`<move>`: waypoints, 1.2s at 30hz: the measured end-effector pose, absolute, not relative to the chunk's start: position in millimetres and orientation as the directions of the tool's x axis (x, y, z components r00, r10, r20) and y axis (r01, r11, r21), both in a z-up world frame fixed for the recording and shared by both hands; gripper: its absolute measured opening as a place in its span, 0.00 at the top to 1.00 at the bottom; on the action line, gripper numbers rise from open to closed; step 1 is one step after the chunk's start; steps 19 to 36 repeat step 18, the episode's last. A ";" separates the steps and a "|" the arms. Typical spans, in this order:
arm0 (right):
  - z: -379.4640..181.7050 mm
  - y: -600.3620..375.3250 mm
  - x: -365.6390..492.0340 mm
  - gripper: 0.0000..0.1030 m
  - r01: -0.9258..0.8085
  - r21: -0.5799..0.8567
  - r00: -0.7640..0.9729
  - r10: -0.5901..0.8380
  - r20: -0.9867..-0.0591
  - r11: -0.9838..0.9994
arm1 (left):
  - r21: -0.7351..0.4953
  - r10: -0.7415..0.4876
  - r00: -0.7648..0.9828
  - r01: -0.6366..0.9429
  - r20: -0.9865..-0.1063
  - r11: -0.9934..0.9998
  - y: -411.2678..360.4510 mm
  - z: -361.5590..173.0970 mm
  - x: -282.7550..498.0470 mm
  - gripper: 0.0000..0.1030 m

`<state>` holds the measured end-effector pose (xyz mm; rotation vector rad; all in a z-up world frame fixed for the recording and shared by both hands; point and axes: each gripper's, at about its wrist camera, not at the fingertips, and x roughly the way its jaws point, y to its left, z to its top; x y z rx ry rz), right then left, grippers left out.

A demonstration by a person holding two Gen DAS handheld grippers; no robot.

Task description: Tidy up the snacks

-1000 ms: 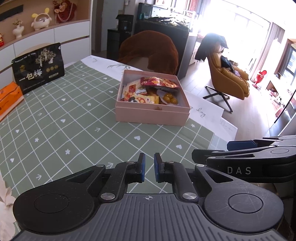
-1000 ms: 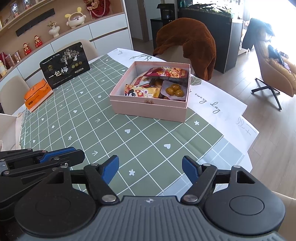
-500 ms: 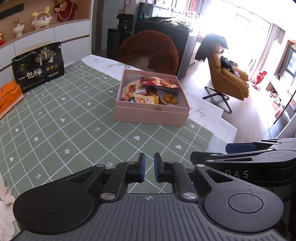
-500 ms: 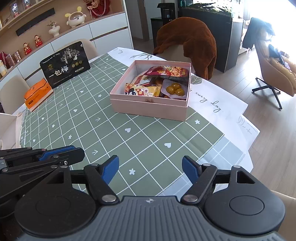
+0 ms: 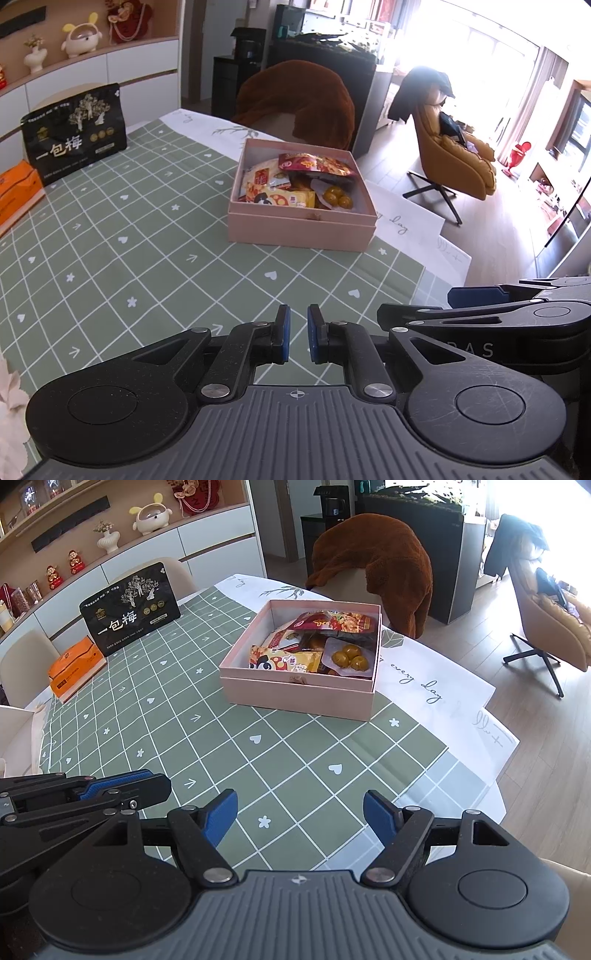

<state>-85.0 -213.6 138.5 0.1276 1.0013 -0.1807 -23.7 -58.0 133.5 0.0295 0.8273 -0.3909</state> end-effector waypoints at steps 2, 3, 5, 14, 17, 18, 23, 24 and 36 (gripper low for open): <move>138.5 -213.2 -85.4 0.26 0.209 0.025 0.526 -0.091 -0.846 0.978 | -0.125 -0.327 0.609 0.350 -0.722 0.928 -57.9 133.5 -23.6 0.87; 138.5 -213.2 -85.5 0.26 0.209 0.024 0.526 -0.091 -0.846 0.978 | -0.125 -0.327 0.610 0.350 -0.722 0.928 -58.0 133.6 -23.6 0.87; 138.5 -213.1 -85.6 0.26 0.210 0.024 0.526 -0.092 -0.845 0.977 | -0.125 -0.328 0.609 0.351 -0.722 0.928 -58.1 133.4 -23.6 0.87; 138.1 -213.6 -85.8 0.26 0.217 0.026 0.526 -0.094 -0.845 0.976 | -0.116 -0.331 0.620 0.361 -0.712 0.925 -59.0 132.0 -24.5 0.87; 137.5 -214.6 -85.4 0.26 0.218 0.028 0.526 -0.094 -0.845 0.975 | -0.099 -0.324 0.627 0.366 -0.708 0.925 -61.5 130.4 -25.8 0.87; 137.6 -214.8 -85.4 0.26 0.219 0.028 0.526 -0.094 -0.845 0.975 | -0.092 -0.319 0.633 0.365 -0.705 0.926 -61.4 129.9 -25.4 0.87; 137.6 -214.8 -85.4 0.26 0.219 0.028 0.526 -0.094 -0.845 0.975 | -0.092 -0.319 0.633 0.365 -0.705 0.926 -61.4 129.9 -25.4 0.87; 137.6 -214.8 -85.4 0.26 0.219 0.028 0.526 -0.094 -0.845 0.975 | -0.092 -0.319 0.633 0.365 -0.705 0.926 -61.4 129.9 -25.4 0.87; 137.6 -214.8 -85.4 0.26 0.219 0.028 0.526 -0.094 -0.845 0.975 | -0.092 -0.319 0.633 0.365 -0.705 0.926 -61.4 129.9 -25.4 0.87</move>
